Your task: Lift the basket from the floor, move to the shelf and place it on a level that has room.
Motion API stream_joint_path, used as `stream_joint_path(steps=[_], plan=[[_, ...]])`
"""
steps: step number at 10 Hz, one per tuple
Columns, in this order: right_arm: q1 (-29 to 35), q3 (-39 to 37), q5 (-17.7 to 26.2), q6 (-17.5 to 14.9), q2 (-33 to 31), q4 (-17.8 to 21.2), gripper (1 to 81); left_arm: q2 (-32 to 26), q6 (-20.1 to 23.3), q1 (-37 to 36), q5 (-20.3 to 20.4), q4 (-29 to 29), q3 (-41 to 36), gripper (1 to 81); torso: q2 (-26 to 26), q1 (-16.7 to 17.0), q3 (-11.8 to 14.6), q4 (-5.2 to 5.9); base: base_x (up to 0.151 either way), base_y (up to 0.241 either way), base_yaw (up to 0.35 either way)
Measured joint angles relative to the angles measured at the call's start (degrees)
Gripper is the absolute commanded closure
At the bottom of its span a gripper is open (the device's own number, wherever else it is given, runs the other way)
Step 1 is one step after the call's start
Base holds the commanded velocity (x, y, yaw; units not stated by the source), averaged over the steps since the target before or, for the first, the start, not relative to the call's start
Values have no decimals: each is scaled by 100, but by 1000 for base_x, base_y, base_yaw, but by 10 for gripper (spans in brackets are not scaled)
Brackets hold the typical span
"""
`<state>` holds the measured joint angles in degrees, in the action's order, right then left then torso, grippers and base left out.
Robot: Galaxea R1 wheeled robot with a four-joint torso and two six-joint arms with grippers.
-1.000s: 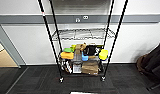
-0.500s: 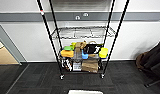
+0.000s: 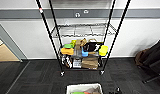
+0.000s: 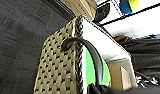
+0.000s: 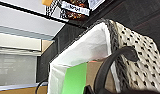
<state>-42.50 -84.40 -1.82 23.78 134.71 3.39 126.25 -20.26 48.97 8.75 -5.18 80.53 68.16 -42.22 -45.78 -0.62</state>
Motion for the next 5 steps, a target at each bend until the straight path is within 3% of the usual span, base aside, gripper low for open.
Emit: stream_joint_path(steps=[2, 5], plan=[[-183, -17, 33, 27, -23, 2, 811, 22, -21, -60, -189, -7, 1, 811, -313, 199, 214, 0, 0, 0, 0], [-306, -15, -44, 28, -48, 0, 811, 49, -49, -267, -834, -7, 22, 811, -890, 579, 689, 0, 0, 0, 0]])
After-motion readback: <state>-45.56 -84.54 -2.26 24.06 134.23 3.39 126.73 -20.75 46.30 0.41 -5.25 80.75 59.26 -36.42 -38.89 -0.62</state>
